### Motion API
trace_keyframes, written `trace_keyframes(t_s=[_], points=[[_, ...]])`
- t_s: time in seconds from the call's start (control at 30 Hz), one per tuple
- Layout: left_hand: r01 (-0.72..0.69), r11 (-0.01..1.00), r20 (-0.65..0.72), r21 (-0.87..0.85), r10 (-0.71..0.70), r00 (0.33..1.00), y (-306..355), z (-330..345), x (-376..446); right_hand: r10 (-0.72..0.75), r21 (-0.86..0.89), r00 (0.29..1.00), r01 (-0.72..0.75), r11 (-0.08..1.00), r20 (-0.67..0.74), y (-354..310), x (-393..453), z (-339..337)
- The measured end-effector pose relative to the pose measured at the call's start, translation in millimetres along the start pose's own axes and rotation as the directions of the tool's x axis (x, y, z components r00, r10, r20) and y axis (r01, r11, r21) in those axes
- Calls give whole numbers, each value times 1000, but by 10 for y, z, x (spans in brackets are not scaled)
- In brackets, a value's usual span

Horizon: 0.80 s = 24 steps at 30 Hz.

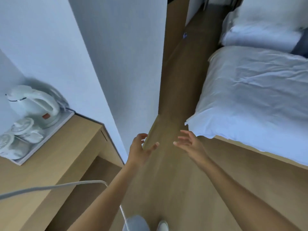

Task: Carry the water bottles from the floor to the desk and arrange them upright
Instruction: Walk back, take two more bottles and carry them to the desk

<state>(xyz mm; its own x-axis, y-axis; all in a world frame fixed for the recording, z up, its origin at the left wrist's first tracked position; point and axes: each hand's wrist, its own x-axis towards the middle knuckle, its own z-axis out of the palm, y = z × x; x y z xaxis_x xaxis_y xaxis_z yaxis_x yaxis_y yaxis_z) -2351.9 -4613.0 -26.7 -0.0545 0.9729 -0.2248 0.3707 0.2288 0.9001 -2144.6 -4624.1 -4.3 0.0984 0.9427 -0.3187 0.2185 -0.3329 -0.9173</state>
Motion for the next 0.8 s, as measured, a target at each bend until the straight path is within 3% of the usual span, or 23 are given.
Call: trace_keyframes(t_s=[0.27,0.8], points=[[-36,997,81,62,31,996,690,929,1323,74,56,994,-69,996,-81,-102,1175,-907],[-92,995,191,35,84,978,2429,2116,5192,128,110,984,-115,987,-123,-1136,5030,-2285]])
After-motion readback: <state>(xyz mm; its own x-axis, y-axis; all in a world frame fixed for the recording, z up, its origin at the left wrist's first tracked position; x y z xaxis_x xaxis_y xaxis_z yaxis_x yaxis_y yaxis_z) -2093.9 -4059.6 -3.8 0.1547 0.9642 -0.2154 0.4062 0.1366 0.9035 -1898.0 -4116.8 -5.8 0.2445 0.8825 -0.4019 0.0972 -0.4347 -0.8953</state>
